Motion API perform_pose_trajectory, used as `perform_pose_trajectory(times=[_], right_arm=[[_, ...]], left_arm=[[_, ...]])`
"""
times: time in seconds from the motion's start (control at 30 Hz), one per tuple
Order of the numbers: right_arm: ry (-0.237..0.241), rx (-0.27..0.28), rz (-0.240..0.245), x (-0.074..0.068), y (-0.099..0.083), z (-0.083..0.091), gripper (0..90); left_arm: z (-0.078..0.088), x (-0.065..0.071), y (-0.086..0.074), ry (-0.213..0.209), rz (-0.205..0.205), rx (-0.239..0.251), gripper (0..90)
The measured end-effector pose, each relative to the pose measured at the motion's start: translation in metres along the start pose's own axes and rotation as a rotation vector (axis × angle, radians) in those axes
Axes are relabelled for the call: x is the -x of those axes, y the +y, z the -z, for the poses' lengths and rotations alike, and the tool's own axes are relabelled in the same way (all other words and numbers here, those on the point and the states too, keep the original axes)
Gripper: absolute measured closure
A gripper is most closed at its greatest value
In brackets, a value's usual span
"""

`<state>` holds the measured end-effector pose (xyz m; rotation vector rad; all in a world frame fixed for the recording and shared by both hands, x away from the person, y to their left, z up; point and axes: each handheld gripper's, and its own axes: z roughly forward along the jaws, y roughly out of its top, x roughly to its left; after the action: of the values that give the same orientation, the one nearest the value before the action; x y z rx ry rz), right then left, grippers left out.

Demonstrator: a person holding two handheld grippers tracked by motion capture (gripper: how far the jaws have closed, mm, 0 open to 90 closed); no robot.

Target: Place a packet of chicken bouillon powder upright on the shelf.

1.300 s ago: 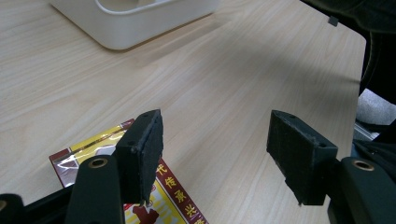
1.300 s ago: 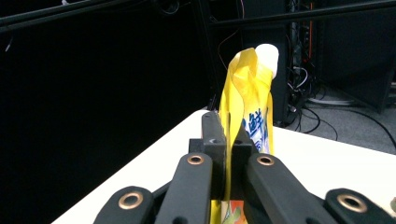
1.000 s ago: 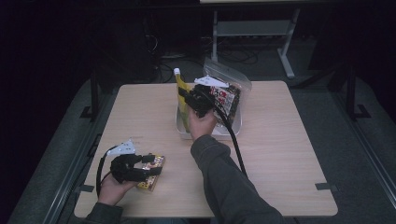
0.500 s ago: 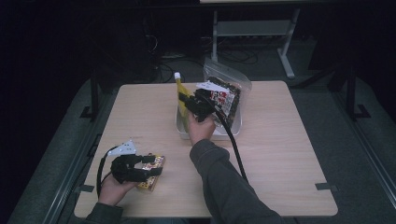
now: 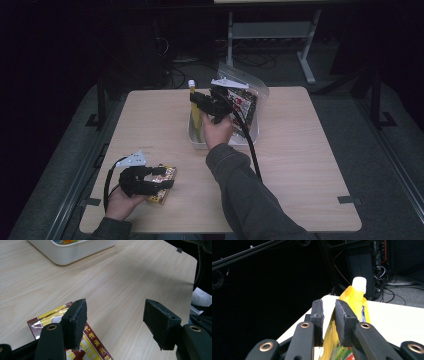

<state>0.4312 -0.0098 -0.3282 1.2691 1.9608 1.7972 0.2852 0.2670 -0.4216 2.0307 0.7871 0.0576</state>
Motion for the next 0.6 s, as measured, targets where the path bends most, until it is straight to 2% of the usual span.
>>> perform_pose_trajectory(times=[0.17,0.37,0.4,0.43,0.47,0.6], right_arm=[[-0.007,-0.025,-0.005,0.0021,0.0011,0.0013,88.7],[0.007,-0.032,-0.023,0.0048,0.0012,0.0004,88.6],[0.011,-0.033,-0.026,0.0050,0.0016,0.0005,86.5],[0.032,-0.041,-0.042,0.0061,0.0024,0.0010,79.7],[0.032,-0.046,-0.048,0.0066,0.0029,0.0017,76.6],[0.042,-0.054,-0.049,0.0070,0.0048,0.0051,69.6]], left_arm=[[0.0003,-0.0005,-0.0004,0.007,0.001,-0.002,34.6],[0.0012,-0.0019,-0.0009,0.032,0.000,-0.009,31.3],[0.0016,-0.0021,-0.0010,0.040,-0.002,-0.012,30.9],[0.0019,-0.0021,-0.0011,0.050,-0.003,-0.015,29.0],[0.0021,-0.0021,-0.0012,0.059,-0.004,-0.017,28.3],[0.0018,-0.0011,-0.0021,0.101,-0.016,-0.033,27.1]])
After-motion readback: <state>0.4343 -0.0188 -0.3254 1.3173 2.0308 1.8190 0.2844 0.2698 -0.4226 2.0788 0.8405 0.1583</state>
